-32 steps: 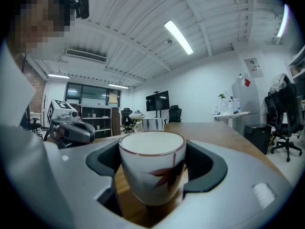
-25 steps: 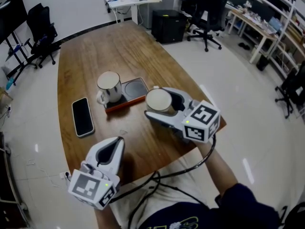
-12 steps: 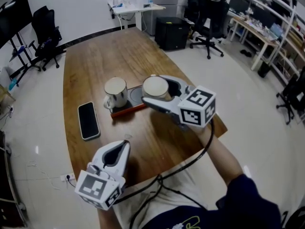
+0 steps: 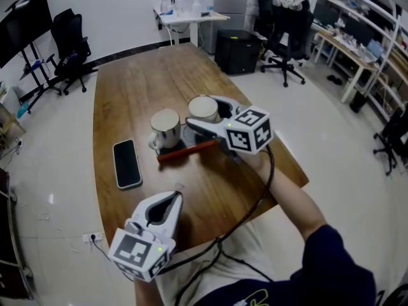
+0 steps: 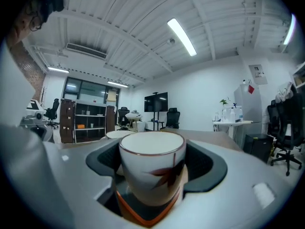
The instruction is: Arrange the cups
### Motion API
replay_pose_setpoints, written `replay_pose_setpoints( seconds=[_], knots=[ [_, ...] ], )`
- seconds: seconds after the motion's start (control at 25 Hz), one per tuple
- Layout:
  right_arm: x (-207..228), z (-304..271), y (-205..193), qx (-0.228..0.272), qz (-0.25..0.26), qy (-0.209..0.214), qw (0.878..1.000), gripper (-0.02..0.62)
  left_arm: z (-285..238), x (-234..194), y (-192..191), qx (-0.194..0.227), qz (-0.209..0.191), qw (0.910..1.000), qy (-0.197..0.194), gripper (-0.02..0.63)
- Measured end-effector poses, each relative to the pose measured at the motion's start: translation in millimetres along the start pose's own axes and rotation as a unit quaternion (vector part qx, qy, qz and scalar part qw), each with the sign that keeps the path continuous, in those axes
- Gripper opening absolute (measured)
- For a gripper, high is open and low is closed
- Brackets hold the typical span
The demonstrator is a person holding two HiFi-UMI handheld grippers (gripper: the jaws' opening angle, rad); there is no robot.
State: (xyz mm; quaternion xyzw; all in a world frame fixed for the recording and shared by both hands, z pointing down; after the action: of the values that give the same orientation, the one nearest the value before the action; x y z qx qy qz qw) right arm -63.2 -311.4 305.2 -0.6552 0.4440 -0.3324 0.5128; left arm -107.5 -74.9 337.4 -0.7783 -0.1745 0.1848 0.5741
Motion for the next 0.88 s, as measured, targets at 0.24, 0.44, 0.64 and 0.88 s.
replay_pose_setpoints(
  seconds=[0.24, 0.44, 0.64, 0.88],
  knots=[
    [8, -9, -7, 0.003, -0.025, 0.002, 1.0, 0.385, -1, -3, 3, 0.002, -0.008, 1.0, 0.005, 0.003],
    [-3, -17, -11, -0.007, -0.012, 0.013, 1.0, 0.385, 0, -2, 2, 0.004, -0.015, 0.9999, 0.003, 0.003],
    [-4, -17, -11, -0.008, -0.01, 0.014, 1.0, 0.385, -1, -1, 3, 0.001, -0.006, 1.0, 0.003, 0.003],
    [-7, -16, -16, 0.0, -0.01, 0.025, 1.0, 0.386, -1, -1, 4, 0.001, -0.009, 1.0, 0.005, 0.003]
  ],
)
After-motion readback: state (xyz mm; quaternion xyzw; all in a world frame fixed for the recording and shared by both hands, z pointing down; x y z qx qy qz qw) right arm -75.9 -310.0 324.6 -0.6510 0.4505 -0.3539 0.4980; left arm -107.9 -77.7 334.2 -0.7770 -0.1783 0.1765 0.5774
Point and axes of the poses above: the fingertips, and each gripper's own axes: z backward along the fingers, x to its right, y out of its top, the point moved 3 cm from there along z, backward along the fingers, and after that the axes turned 6 degrees about -x, right-handed, at the moved point
